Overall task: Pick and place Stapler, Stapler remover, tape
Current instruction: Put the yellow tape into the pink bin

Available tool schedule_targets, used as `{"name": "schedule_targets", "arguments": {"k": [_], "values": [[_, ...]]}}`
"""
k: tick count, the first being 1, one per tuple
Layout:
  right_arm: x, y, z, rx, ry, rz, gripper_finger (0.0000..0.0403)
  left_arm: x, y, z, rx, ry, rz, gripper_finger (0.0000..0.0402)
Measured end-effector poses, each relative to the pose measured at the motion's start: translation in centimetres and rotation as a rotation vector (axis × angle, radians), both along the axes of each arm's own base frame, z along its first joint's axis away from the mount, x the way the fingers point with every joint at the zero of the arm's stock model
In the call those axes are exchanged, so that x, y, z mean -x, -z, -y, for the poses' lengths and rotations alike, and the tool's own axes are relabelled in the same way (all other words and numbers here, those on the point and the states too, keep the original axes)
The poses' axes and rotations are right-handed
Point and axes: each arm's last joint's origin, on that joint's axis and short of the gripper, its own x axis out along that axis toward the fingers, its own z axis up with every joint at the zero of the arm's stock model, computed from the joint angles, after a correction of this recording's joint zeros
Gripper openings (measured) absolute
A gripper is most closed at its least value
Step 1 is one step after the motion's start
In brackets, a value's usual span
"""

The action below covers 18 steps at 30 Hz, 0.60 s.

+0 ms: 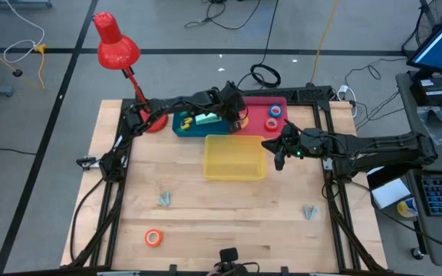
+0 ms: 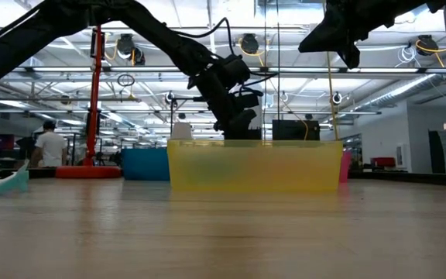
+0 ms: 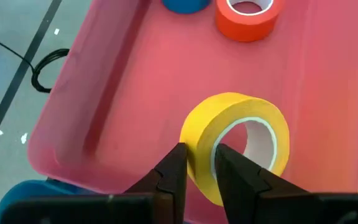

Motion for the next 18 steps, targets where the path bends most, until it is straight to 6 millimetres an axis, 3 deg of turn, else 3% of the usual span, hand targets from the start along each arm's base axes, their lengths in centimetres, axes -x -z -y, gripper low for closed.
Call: {"name": "schedule_targets", "arguments": {"k": [18], "values": [[0.0, 0.0, -0.01, -0.002, -0.004, 0.0, 0.0008, -0.47, -0.22, 0.36, -0.051, 0.056, 0.017, 0.0088]]}}
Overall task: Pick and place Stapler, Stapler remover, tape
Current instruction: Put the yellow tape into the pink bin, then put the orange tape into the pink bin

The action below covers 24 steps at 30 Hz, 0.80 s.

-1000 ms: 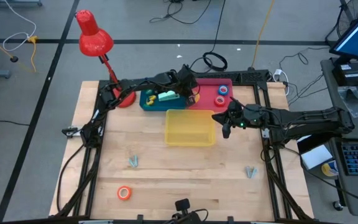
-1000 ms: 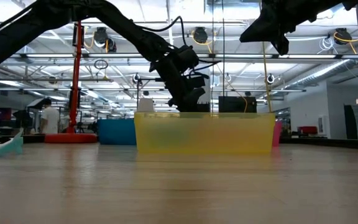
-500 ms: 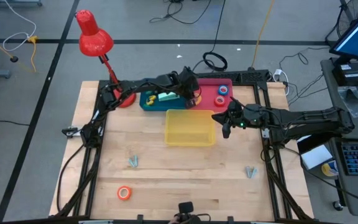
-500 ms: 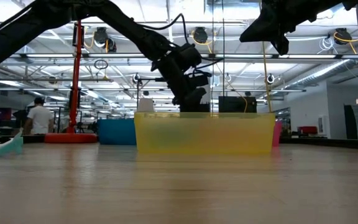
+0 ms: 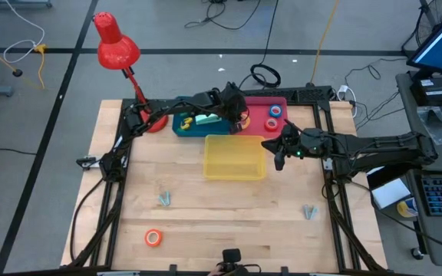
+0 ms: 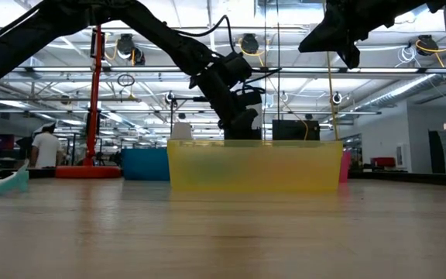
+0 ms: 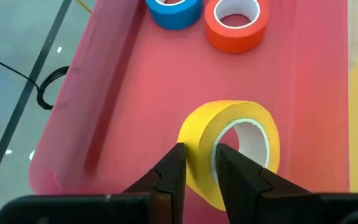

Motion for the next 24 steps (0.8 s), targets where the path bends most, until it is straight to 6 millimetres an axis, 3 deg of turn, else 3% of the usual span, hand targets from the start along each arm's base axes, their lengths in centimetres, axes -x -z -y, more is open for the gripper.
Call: {"name": "schedule_targets", "arguments": {"k": [11, 17, 20, 24], "values": [[0.0, 0.0, 0.0, 0.0, -0.001, 0.0, 0.0008, 0.0, 0.0, 0.0, -0.003, 0.008, -0.001, 0.0094], [0.0, 0.0, 0.0, 0.0, -0.001, 0.0, 0.0008, 0.0, 0.0, 0.0, -0.011, -0.002, -0.005, 0.0158], [0.0, 0.0, 0.0, 0.0, -0.001, 0.0, 0.0008, 0.6, -1.3, 0.2, 0.009, -0.057, -0.006, 0.0189], [0.0, 0.0, 0.0, 0.001, -0.002, 0.0, 0.0008, 2.7, -5.4, 1.9, 0.126, -0.188, -0.011, 0.0213]]}}
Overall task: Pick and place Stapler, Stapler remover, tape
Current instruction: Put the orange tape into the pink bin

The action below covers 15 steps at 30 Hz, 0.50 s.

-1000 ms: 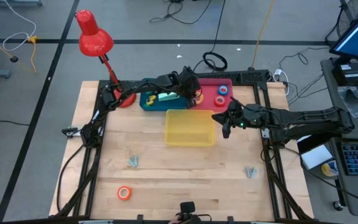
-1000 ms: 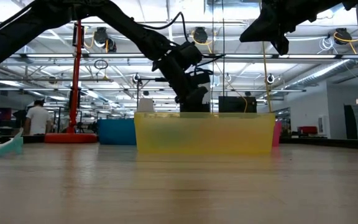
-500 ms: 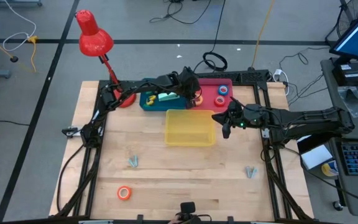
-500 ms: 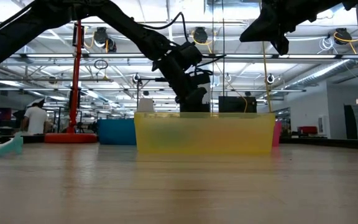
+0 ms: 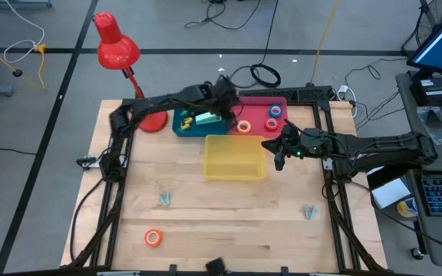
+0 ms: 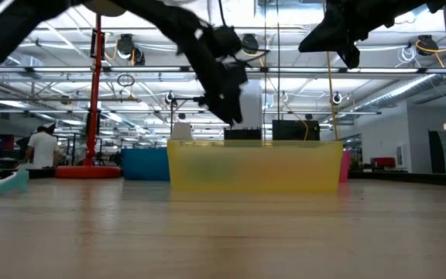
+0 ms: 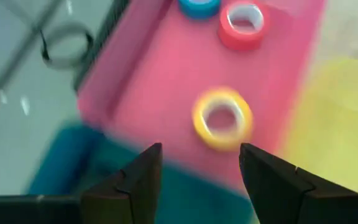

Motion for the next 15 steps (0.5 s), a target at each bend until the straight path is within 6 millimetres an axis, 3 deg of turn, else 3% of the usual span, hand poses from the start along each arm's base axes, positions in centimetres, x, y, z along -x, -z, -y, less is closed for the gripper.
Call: {"name": "schedule_targets", "arguments": {"k": [3, 8, 12, 15], "values": [[0.0, 0.0, 0.0, 0.005, -0.001, -0.001, 0.0008, 2.4, -2.8, 2.7, 0.112, -0.058, -0.09, 0.0219], [0.0, -0.1, 0.0, 0.014, -0.003, 0.003, 0.0008, 7.0, -6.7, 8.9, 0.251, -0.103, -0.328, 0.0221], [0.0, -0.1, 0.0, 0.015, -0.004, 0.008, 0.0008, 10.1, -7.6, 13.7, 0.242, -0.13, -0.483, 0.0221], [-0.1, -0.2, 0.0, 0.022, -0.007, 0.012, 0.0008, 12.3, -7.2, 17.0, 0.247, -0.139, -0.523, 0.0221]]}}
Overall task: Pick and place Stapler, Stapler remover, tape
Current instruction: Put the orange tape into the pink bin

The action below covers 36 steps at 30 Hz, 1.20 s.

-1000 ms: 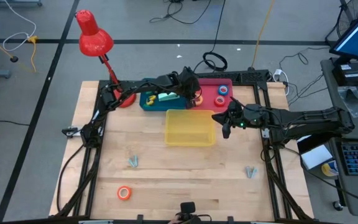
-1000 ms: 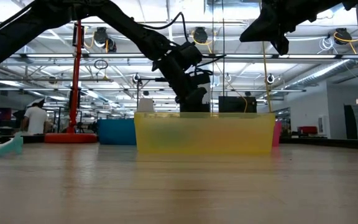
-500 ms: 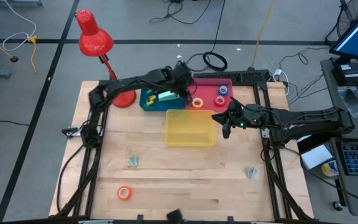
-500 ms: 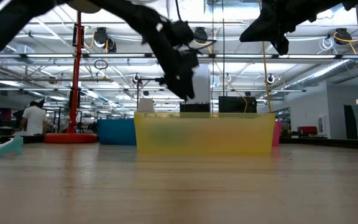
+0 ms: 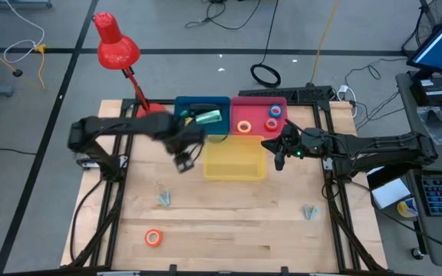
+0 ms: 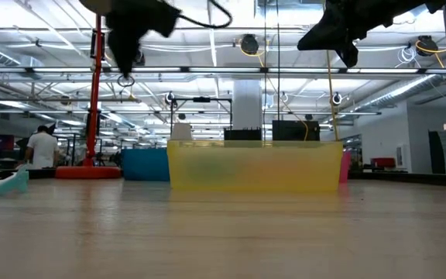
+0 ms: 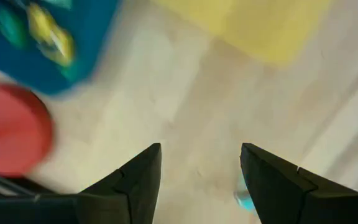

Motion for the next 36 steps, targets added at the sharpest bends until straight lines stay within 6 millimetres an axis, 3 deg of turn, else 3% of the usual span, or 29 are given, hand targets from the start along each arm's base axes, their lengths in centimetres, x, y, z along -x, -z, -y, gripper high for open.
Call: {"name": "schedule_targets", "arguments": {"k": [11, 21, 29, 36], "values": [[-0.1, -0.4, 0.0, 0.012, -0.005, 0.035, 0.0008, 7.1, 5.1, 10.1, 0.133, -0.176, -0.075, 0.0221], [-0.1, -0.3, 0.0, 0.036, -0.013, 0.028, 0.0008, 10.1, 7.2, 19.0, 0.087, 0.003, 0.028, 0.0221], [-0.1, -0.3, 0.0, 0.04, -0.014, 0.027, 0.0008, 11.5, 9.7, 24.0, 0.085, 0.161, 0.019, 0.0221], [-0.1, -0.4, 0.0, 0.04, -0.015, 0.028, 0.0008, 12.0, 12.0, 25.7, 0.029, 0.211, -0.036, 0.0221]]}}
